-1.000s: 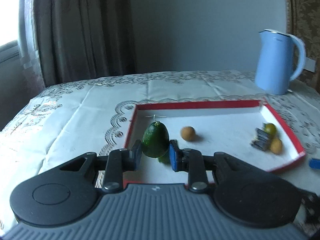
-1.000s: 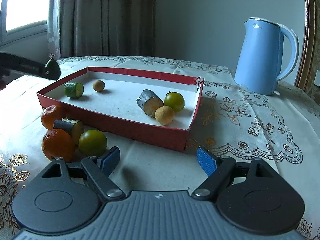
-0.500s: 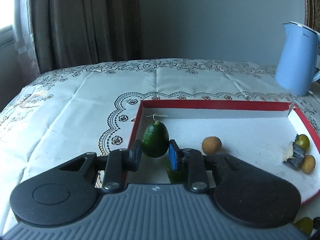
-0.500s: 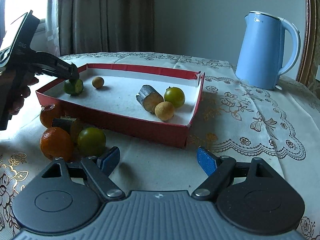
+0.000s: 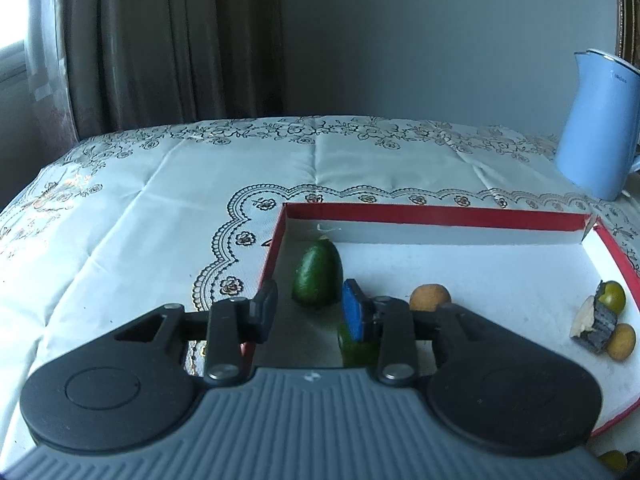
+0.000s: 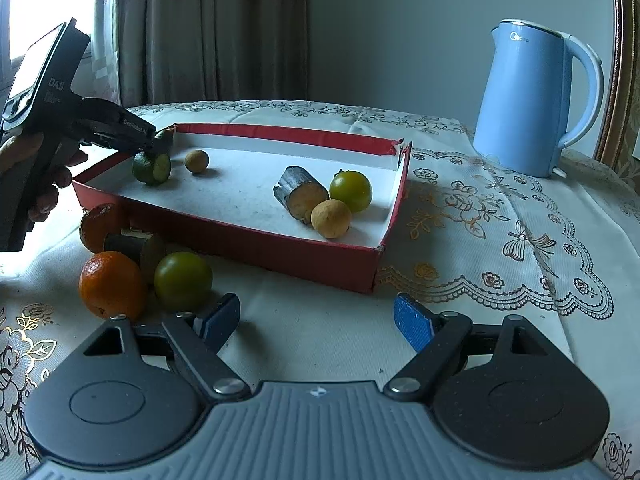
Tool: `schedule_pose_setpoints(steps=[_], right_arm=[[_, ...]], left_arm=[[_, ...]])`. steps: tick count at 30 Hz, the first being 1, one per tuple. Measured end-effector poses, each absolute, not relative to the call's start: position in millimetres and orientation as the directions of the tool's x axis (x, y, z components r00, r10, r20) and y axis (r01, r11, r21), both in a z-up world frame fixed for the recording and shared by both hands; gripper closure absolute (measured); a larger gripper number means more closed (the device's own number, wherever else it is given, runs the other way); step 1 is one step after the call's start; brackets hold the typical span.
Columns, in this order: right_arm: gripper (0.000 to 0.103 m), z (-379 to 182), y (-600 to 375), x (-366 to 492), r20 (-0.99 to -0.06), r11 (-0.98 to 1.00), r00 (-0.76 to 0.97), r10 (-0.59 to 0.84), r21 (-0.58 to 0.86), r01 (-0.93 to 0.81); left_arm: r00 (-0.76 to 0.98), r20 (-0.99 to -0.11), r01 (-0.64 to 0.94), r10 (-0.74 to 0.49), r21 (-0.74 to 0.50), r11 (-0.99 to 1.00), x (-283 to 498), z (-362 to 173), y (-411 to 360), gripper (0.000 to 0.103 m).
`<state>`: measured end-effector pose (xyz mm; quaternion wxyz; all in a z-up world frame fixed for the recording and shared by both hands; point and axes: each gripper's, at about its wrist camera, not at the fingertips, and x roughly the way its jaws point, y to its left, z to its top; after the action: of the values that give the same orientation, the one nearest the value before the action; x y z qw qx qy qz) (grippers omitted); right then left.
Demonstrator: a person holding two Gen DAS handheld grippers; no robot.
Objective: Organize fruits
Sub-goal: 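Carry the avocado into the tray and open the left tool, then withdraw the left tool from the tray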
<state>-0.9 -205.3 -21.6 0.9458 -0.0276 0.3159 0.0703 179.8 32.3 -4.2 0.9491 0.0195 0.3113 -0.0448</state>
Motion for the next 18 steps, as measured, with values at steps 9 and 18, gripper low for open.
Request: schedule_pose_setpoints(steps=[9, 18], right_arm=[[0.019, -22, -206, 0, -0.605, 0.989, 0.787, 0.120, 0.000, -0.151], [0.019, -22, -206, -1, -0.605, 0.989, 0.788, 0.117, -0.003, -0.149]], left_arm=[[0.873, -0.482, 0.106, -0.069, 0.050, 0.993, 131, 13, 35, 0.023], [0.874, -0.461, 0.202, -0.156, 0.053, 0.978, 48, 13, 43, 0.017]])
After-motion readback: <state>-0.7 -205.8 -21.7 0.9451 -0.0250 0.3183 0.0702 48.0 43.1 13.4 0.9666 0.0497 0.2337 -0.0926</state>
